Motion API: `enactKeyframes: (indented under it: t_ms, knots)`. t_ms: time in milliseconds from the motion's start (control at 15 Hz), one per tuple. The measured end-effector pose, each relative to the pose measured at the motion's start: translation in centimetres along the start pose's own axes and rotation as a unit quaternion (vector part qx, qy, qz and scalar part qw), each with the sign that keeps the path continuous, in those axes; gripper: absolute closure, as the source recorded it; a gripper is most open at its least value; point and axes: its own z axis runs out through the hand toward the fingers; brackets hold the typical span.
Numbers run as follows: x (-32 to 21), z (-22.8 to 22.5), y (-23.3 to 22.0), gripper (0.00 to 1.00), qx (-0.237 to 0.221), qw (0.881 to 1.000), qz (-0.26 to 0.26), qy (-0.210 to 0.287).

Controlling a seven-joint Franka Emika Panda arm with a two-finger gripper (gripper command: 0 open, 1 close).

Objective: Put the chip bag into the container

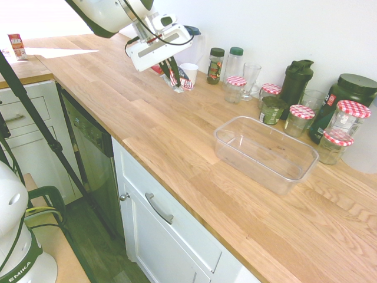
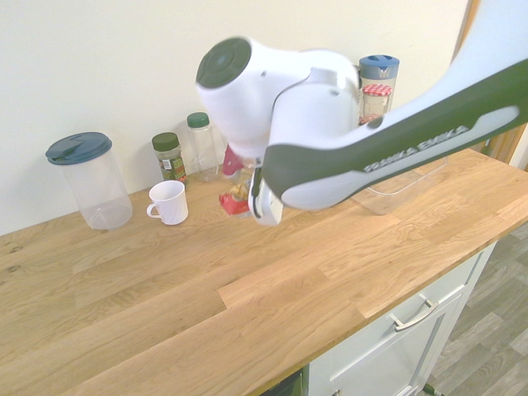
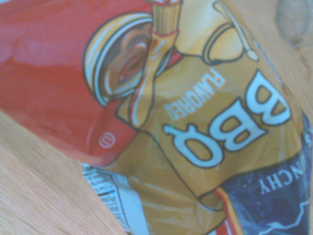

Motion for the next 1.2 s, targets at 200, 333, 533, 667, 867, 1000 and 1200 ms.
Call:
enactKeyframes:
  t_ms: [200, 333, 533, 667, 867, 1000, 1200]
  knots:
    - [0.7, -2.1, 8.5, 1.00, 0.020, 0.998, 0.059, 0.007]
    - [0.8, -1.1, 13.3, 1.00, 0.028, 0.996, 0.085, 0.003]
    - [0.4, 2.8, 19.2, 1.00, 0.034, 0.993, 0.109, -0.009]
    - [0.0, 5.4, 23.4, 1.00, 0.038, 0.992, 0.121, -0.019]
    - [-0.4, 8.6, 27.4, 1.00, 0.049, 0.990, 0.128, -0.029]
    - [-0.6, 10.8, 28.3, 1.00, 0.057, 0.990, 0.123, -0.040]
    - [-0.5, 14.1, 28.5, 1.00, 0.058, 0.990, 0.118, -0.052]
